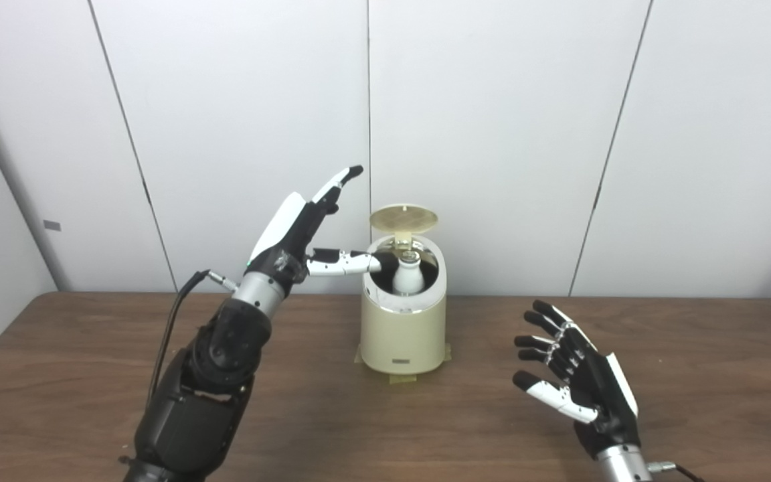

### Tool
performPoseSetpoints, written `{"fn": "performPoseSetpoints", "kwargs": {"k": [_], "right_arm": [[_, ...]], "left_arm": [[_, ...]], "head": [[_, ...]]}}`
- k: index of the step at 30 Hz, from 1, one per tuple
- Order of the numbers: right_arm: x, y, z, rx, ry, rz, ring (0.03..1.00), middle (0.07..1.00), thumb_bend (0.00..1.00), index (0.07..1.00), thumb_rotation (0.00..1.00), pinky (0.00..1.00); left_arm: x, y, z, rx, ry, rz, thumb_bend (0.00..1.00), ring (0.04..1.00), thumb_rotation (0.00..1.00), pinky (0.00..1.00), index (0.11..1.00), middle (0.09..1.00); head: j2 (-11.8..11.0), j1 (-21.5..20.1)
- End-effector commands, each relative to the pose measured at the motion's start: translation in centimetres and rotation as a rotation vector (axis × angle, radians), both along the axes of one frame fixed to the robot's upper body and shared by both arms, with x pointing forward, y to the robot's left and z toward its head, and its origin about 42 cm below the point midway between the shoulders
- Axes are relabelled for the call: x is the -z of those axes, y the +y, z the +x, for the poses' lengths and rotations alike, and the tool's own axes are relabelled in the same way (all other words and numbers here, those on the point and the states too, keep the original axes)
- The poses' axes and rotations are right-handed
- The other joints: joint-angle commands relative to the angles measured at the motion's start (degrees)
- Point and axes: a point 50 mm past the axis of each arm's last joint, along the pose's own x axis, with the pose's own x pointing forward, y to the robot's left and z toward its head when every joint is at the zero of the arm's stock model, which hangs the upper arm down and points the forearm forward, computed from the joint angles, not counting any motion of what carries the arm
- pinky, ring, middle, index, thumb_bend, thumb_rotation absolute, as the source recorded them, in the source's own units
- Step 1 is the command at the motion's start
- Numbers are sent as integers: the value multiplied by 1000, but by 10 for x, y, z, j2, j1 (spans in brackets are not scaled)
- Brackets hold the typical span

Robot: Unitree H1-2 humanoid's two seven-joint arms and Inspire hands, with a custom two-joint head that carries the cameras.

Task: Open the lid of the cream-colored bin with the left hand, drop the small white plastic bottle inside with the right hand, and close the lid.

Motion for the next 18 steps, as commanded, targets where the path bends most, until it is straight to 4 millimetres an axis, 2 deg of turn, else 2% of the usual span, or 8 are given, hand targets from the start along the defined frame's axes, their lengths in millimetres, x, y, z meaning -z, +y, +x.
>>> {"fn": "performPoseSetpoints", "kwargs": {"k": [1,3,6,8,14,18], "right_arm": [[-13,4,5,-1,-55,8,688,821,921,827,329,641],[-15,6,4,-2,-56,7,684,820,919,824,329,633],[-15,7,5,3,-51,19,686,820,919,819,318,636],[-16,7,6,8,-51,15,695,821,921,819,315,634],[-18,10,6,5,-53,8,701,815,934,816,346,614],[-17,9,7,4,-51,11,705,818,933,819,351,621]], "left_arm": [[-36,-7,11,15,-95,37,966,1000,400,921,995,1000],[-37,-10,16,17,-93,69,959,1000,385,944,991,1000],[-39,-15,24,12,-90,161,957,1000,377,975,893,949],[-39,-18,27,5,-84,236,965,1000,384,995,861,933],[-38,-20,30,4,-105,466,989,1000,443,1000,856,905],[-35,-22,30,20,-126,540,1000,1000,429,1000,841,877]], "head": [[0,0],[-4,-1],[-4,-5],[-4,-6],[-5,-8],[-5,-8]]}}
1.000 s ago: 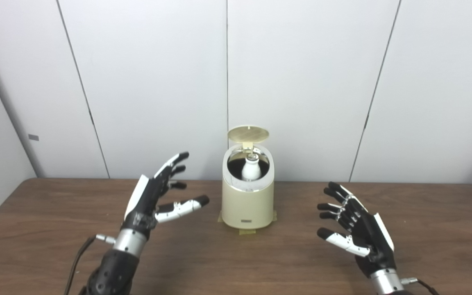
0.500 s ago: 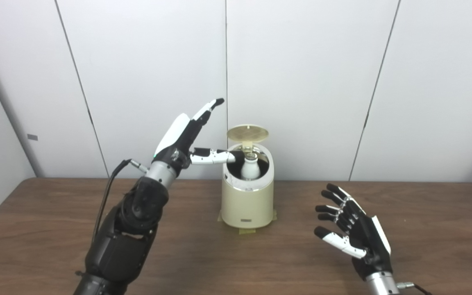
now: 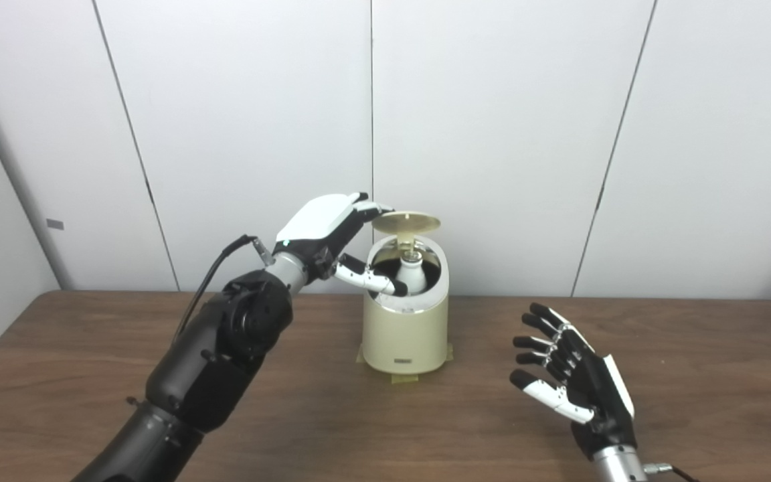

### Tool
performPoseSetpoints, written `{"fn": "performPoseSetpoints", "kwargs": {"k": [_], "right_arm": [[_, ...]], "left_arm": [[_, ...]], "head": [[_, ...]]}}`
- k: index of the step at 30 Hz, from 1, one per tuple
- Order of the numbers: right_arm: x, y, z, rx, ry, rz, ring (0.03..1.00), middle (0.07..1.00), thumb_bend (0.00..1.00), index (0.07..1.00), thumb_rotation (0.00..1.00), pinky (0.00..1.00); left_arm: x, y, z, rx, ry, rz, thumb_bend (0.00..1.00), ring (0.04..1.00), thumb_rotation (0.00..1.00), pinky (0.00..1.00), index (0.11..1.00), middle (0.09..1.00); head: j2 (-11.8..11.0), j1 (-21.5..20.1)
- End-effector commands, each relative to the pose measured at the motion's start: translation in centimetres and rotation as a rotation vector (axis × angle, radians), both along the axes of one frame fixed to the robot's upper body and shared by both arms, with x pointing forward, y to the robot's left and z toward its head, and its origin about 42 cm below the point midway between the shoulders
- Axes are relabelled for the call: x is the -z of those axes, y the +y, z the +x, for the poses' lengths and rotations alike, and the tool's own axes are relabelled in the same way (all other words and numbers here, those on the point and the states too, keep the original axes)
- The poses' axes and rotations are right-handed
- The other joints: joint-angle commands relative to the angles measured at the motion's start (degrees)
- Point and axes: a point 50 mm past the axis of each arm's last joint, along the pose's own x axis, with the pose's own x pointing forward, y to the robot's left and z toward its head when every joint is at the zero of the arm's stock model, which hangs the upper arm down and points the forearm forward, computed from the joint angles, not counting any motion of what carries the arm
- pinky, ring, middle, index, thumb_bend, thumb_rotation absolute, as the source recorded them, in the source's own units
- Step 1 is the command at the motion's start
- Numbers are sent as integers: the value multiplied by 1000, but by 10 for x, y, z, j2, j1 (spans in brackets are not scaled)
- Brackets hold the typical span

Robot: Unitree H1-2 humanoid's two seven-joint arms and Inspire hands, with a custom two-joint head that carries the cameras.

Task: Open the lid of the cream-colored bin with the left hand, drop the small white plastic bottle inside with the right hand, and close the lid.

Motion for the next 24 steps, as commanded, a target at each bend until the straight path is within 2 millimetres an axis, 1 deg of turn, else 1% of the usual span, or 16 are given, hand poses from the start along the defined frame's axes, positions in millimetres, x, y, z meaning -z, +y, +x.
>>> {"fn": "performPoseSetpoints", "kwargs": {"k": [1,6,11,15,17,22,24], "right_arm": [[-17,3,7,-4,-63,1,706,820,933,818,351,626],[-20,7,5,-14,-58,2,699,818,903,817,328,626],[-21,10,3,-17,-54,6,696,810,909,819,328,622],[-22,12,3,-16,-54,13,684,807,912,813,324,606],[-22,12,4,-17,-55,15,688,810,905,814,321,613],[-24,13,3,-15,-46,28,686,805,907,815,309,611],[-25,14,2,-15,-44,32,689,806,906,817,303,603]], "left_arm": [[-34,-6,3,41,-103,25,1000,1000,424,1000,839,872],[-29,-5,1,77,-95,31,1000,1000,421,1000,831,859],[-28,-2,-3,94,-95,33,1000,1000,433,1000,831,858],[-28,1,-13,114,-105,54,1000,1000,418,1000,838,863],[-28,3,-18,123,-115,68,995,1000,411,1000,838,861],[-23,5,-29,138,-123,99,1000,1000,476,1000,843,859],[-23,5,-32,138,-122,106,995,1000,425,1000,841,860]], "head": [[1,1],[3,-2],[6,-3],[10,-8],[12,-9],[14,-9],[15,-10]]}}
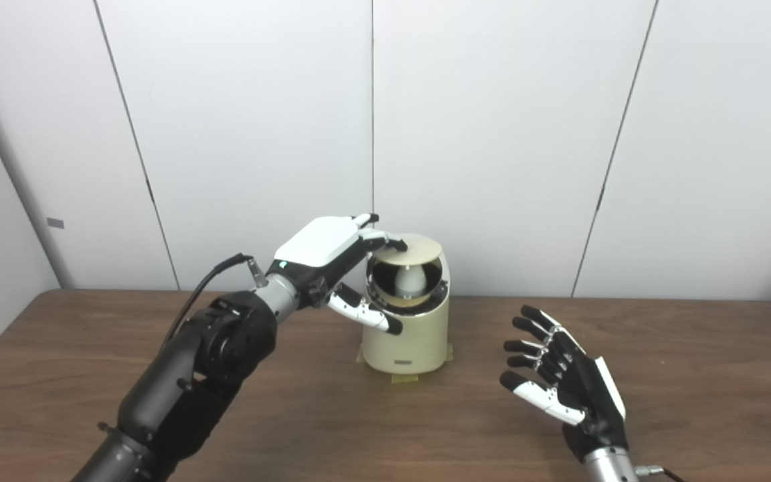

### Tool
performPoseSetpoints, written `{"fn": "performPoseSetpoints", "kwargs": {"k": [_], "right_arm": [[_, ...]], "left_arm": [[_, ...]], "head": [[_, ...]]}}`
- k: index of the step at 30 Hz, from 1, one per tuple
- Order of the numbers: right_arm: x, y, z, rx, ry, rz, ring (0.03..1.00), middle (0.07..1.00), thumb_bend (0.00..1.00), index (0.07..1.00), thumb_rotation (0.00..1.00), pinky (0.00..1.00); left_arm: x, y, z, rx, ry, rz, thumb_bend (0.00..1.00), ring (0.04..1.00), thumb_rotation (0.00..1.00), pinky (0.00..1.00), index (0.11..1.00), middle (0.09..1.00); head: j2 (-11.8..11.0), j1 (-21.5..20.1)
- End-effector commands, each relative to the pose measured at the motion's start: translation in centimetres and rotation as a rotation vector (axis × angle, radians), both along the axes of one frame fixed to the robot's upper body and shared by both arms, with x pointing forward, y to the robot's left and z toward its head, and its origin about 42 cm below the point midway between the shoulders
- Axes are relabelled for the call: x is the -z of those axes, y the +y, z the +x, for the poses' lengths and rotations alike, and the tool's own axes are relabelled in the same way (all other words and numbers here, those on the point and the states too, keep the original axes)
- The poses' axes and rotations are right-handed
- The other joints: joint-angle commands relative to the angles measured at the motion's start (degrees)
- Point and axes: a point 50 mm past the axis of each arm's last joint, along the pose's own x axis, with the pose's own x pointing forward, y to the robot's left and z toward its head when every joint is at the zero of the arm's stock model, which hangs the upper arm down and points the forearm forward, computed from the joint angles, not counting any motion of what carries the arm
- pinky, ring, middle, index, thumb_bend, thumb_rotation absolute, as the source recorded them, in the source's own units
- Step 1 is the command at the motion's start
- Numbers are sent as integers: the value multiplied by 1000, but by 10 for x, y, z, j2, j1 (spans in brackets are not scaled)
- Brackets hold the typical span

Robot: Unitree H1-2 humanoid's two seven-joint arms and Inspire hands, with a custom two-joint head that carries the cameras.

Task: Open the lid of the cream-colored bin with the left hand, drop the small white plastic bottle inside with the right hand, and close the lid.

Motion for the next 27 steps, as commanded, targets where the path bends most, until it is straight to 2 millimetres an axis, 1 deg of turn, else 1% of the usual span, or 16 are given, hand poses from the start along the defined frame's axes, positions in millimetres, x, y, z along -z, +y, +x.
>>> {"fn": "performPoseSetpoints", "kwargs": {"k": [1,2,4,6,9,12,17,22,25,27], "right_arm": [[-20,3,6,0,-75,10,688,806,906,818,303,602],[-20,3,6,1,-75,10,686,805,909,818,303,599],[-20,3,6,1,-78,7,689,807,910,818,304,603],[-21,4,6,2,-79,6,687,807,910,817,305,601],[-21,4,7,1,-78,8,692,810,922,817,309,612],[-23,5,6,-1,-87,-1,681,803,915,810,312,603],[-24,6,5,-2,-82,5,677,802,917,805,308,594],[-26,7,5,-6,-85,3,676,801,921,806,313,598],[-27,7,5,-5,-87,-2,679,803,918,809,319,582],[-29,7,4,-3,-86,-6,672,799,919,809,323,579]], "left_arm": [[-30,-1,-2,20,-95,6,990,1000,398,1000,839,859],[-29,-1,-4,21,-99,11,986,1000,370,1000,835,855],[-28,-1,-6,26,-110,35,985,1000,354,1000,831,848],[-26,0,-8,28,-120,65,982,1000,372,1000,835,847],[-21,3,-10,30,-132,100,983,1000,376,1000,832,837],[-16,4,-11,32,-130,115,979,1000,367,1000,829,833],[-4,0,-17,47,-132,175,964,1000,366,1000,831,844],[7,-5,-23,56,-122,207,971,1000,362,1000,836,850],[13,-7,-24,56,-124,246,969,1000,355,1000,844,856],[16,-9,-24,50,-122,282,951,1000,363,1000,850,859]], "head": [[2,-1],[3,-1],[4,-2],[5,-3],[6,-5],[9,-6],[13,-8],[18,-11],[20,-12],[23,-11]]}}
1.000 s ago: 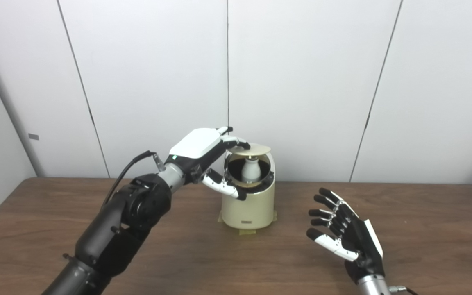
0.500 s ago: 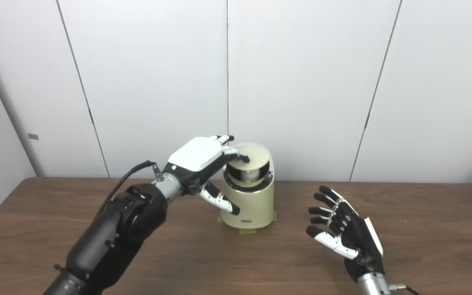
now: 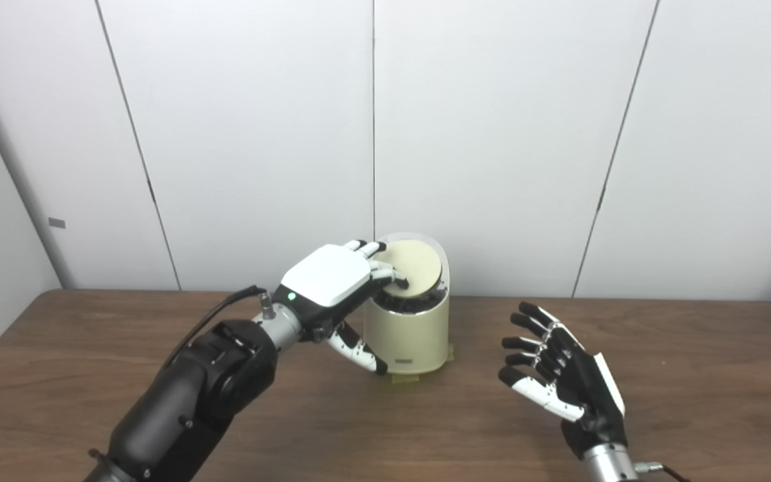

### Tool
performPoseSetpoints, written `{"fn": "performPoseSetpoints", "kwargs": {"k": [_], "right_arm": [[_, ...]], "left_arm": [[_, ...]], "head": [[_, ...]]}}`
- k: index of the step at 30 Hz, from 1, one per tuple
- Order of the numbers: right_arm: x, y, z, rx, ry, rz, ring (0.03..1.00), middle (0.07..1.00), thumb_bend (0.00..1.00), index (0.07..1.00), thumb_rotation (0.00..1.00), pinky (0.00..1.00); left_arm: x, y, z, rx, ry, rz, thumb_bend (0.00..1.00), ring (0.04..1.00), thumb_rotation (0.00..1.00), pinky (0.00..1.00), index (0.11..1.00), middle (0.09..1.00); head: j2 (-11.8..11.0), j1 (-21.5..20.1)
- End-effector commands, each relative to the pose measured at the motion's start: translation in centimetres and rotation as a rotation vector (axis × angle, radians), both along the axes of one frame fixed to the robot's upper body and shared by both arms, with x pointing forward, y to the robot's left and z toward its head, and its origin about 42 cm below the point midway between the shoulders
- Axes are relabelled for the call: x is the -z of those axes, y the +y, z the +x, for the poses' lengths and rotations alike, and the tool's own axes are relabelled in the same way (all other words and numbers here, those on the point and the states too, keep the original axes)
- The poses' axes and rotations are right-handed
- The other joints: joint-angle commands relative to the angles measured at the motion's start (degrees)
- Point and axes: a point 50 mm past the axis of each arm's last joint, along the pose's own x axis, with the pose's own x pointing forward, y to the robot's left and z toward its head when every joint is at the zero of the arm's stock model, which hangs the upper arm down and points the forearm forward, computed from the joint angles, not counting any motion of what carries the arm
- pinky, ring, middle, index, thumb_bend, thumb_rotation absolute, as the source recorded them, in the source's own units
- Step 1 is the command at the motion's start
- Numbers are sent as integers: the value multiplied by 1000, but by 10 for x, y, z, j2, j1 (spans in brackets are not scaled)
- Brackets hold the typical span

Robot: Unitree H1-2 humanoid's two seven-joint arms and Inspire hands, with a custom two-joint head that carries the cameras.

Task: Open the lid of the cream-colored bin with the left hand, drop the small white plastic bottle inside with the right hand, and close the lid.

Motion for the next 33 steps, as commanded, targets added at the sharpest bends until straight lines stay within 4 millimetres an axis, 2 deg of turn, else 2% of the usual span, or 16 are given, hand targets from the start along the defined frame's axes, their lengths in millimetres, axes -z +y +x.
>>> {"fn": "performPoseSetpoints", "kwargs": {"k": [1,16,18,24,29,33], "right_arm": [[-20,4,5,-2,-73,-2,670,799,919,809,323,579],[-24,5,2,-3,-70,2,663,798,924,808,324,572],[-23,4,3,-3,-69,1,663,798,922,809,321,573],[-22,3,3,-4,-71,1,670,807,921,809,321,567],[-22,2,4,-4,-76,-2,677,816,915,808,323,564],[-22,1,4,-1,-73,-5,674,815,913,808,327,567]], "left_arm": [[-5,-5,-1,8,-19,56,947,1000,365,1000,852,860],[11,-15,-6,-6,-13,181,989,1000,313,1000,839,850],[13,-16,-8,0,-8,193,982,1000,344,1000,839,849],[18,-16,-11,22,3,204,986,1000,341,1000,818,832],[0,-10,-12,9,-20,100,937,991,358,1000,835,842],[-19,-1,-13,-13,-89,-119,903,979,344,1000,872,882]], "head": [[3,0],[12,2],[12,2],[12,2],[12,2],[12,2]]}}
